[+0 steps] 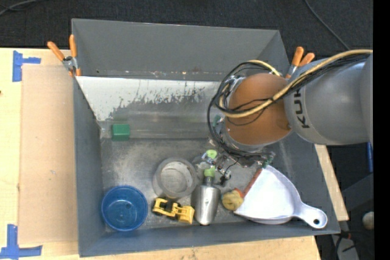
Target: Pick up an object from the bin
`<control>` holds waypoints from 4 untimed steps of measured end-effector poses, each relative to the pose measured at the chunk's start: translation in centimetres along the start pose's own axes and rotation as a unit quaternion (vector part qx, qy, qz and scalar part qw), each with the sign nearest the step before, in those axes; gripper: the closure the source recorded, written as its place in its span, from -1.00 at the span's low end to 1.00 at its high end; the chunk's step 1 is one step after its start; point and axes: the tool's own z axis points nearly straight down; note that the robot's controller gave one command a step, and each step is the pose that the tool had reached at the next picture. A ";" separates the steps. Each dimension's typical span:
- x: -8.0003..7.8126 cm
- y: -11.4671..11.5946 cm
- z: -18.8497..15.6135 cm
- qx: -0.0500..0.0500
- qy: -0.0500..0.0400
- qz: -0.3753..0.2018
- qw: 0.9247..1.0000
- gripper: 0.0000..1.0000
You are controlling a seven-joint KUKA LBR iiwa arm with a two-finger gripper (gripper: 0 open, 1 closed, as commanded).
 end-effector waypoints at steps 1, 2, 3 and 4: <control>0.0 0.0 0.0 0.000 0.000 0.000 1.000 1.00; -0.1 0.1 0.0 0.000 0.000 -0.007 1.000 1.00; -1.0 0.1 -4.9 -0.002 0.001 -0.072 0.997 1.00; -1.6 0.0 -12.3 -0.004 0.002 -0.067 0.998 1.00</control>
Offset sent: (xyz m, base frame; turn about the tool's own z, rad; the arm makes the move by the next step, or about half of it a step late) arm -0.0105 0.0624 0.0042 -0.3794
